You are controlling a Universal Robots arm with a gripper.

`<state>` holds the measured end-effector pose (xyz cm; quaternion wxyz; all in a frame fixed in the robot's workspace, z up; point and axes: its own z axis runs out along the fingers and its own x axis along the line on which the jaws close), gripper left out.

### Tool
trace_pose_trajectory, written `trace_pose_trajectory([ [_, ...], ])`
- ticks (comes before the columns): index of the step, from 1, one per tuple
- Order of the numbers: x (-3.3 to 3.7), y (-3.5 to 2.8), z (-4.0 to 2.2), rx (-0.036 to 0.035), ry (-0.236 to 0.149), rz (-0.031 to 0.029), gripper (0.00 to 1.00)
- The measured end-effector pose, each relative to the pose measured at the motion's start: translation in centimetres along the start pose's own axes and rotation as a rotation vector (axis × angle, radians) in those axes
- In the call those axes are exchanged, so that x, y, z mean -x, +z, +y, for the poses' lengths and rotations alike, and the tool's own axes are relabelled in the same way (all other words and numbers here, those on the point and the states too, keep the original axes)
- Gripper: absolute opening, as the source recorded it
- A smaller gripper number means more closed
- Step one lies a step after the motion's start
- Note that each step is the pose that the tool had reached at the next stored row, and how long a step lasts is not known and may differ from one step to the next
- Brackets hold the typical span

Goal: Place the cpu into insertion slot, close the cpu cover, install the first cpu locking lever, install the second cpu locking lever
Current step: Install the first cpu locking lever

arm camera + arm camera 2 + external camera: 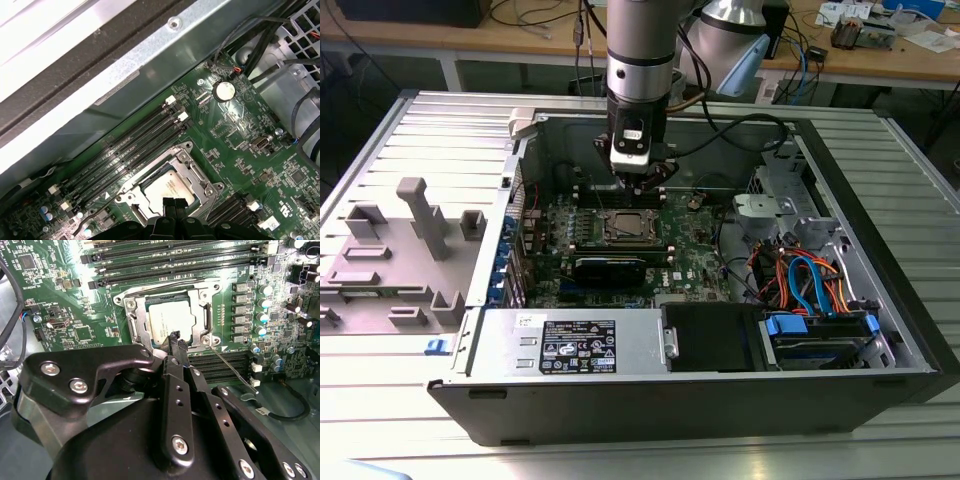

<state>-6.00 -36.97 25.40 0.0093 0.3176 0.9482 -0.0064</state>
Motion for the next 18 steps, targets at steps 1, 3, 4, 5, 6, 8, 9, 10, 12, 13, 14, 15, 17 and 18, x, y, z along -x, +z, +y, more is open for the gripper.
trace_pose_trajectory([
  [1,0.00,0.00,0.00,0.0004,-0.002,0.0002,0.11],
  [3,0.00,0.00,0.00,0.0009,-0.004,0.0005,0.11],
  [4,0.00,0.00,0.00,0.0011,-0.005,0.0007,0.11],
  [5,0.00,0.00,0.00,0.0013,-0.006,0.0009,0.11],
  [6,0.00,0.00,0.00,0.0018,-0.008,0.0012,0.11],
  [8,0.00,0.00,0.00,0.0028,-0.011,0.0019,0.11],
  [9,0.00,0.00,0.00,0.0033,-0.012,0.0022,0.11],
  [10,0.00,0.00,0.00,0.0038,-0.014,0.0025,0.11],
  [12,0.00,0.00,0.00,0.0044,-0.016,0.0029,0.11],
  [13,0.00,0.00,0.00,0.0047,-0.017,0.0031,0.11],
  [14,0.00,0.00,0.00,0.0050,-0.018,0.0033,0.11],
  [15,0.00,0.00,0.00,0.0052,-0.019,0.0035,0.11],
  [17,0.00,0.00,0.00,0.0057,-0.021,0.0038,0.11],
  [18,0.00,0.00,0.00,0.0060,-0.022,0.0040,0.11],
])
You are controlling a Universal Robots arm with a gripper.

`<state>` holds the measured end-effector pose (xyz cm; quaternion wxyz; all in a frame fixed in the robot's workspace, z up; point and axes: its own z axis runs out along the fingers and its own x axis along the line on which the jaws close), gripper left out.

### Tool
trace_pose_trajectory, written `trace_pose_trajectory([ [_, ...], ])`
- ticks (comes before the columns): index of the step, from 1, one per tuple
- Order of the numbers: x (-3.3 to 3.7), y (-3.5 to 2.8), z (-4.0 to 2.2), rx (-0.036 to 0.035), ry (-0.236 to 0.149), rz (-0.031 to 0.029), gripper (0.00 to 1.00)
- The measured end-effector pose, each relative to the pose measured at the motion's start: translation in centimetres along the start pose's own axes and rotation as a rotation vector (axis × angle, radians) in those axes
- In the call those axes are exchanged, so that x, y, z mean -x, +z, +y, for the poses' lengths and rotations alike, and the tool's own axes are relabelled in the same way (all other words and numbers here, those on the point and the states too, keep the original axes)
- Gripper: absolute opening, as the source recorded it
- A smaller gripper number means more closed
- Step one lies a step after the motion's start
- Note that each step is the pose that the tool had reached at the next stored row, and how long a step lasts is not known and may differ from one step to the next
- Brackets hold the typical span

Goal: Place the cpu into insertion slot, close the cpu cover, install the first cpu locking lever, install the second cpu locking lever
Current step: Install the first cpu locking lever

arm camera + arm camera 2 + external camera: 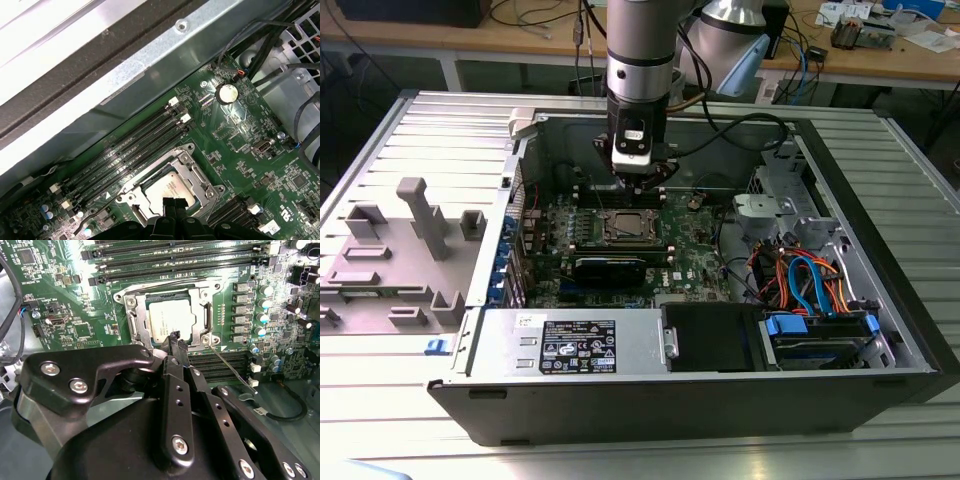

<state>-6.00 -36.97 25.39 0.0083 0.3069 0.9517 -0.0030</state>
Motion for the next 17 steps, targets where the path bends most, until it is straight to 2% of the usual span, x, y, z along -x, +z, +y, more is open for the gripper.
trace_pose_trajectory([
  [17,0.00,0.00,0.00,0.0053,-0.023,0.0035,0.11],
])
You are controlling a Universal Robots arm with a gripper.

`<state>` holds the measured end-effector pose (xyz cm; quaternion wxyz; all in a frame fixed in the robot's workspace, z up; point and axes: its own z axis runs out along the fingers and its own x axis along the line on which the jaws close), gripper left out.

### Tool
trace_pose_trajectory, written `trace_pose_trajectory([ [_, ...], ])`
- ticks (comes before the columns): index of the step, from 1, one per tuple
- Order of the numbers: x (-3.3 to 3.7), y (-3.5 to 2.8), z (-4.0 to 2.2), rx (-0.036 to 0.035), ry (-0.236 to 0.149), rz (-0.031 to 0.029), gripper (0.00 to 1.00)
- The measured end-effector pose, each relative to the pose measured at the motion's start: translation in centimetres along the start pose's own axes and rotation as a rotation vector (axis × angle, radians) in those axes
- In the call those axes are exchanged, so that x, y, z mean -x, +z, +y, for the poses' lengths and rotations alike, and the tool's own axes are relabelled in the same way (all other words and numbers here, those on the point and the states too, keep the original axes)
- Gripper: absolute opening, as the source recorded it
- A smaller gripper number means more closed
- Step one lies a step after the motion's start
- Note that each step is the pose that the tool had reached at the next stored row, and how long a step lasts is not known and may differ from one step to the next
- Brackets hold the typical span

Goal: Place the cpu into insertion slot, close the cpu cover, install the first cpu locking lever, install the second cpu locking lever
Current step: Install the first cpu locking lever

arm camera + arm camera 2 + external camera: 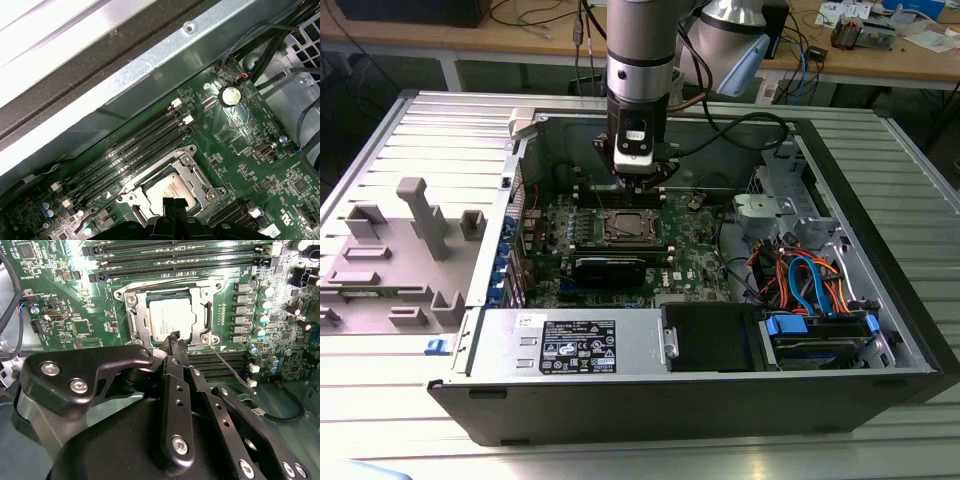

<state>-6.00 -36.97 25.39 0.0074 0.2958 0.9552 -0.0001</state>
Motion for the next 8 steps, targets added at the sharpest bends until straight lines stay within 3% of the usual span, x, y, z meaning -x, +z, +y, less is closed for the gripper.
trace_pose_trajectory([
  [8,0.00,0.00,0.00,0.0050,-0.019,0.0033,0.11],
])
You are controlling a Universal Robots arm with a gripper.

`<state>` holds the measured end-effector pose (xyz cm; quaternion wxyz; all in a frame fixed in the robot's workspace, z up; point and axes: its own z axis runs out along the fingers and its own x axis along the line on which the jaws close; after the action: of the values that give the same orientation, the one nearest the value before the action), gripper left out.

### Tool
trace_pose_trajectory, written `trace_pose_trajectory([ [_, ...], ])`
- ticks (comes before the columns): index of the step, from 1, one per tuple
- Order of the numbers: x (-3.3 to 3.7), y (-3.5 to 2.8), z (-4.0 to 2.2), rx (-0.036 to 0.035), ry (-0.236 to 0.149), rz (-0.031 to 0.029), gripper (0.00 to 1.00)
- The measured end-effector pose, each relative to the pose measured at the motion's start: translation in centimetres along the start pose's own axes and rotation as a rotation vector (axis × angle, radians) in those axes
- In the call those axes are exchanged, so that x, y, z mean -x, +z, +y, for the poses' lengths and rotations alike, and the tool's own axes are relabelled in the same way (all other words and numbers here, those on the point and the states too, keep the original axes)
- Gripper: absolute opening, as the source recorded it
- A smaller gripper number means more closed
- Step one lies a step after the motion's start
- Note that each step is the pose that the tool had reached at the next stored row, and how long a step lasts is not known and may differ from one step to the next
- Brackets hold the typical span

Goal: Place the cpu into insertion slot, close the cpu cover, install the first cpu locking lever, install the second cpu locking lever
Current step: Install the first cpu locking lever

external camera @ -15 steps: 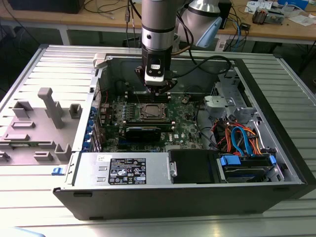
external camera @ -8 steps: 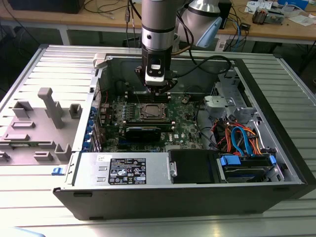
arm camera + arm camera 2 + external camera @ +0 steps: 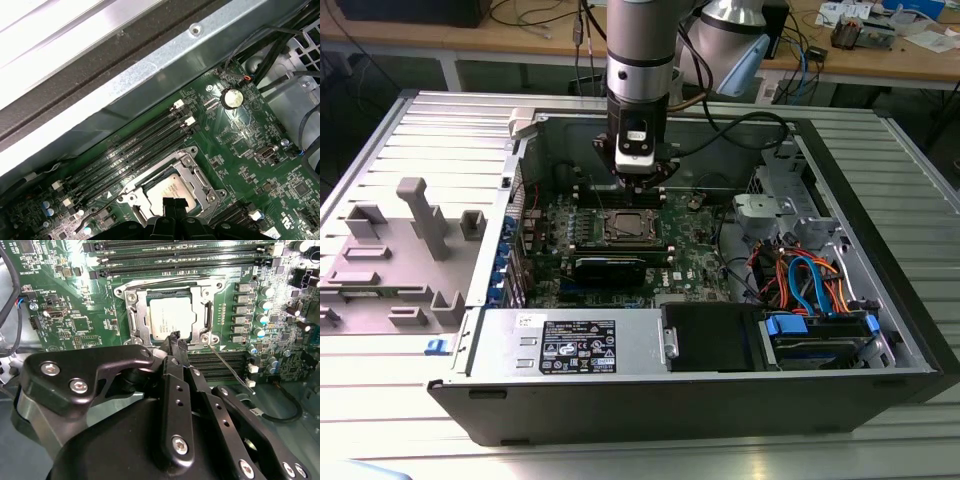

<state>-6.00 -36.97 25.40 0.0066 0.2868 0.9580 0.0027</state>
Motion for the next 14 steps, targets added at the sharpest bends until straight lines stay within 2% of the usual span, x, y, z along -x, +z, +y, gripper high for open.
trace_pose_trajectory([
  [14,0.00,0.00,0.00,0.0079,-0.022,0.0053,0.11],
])
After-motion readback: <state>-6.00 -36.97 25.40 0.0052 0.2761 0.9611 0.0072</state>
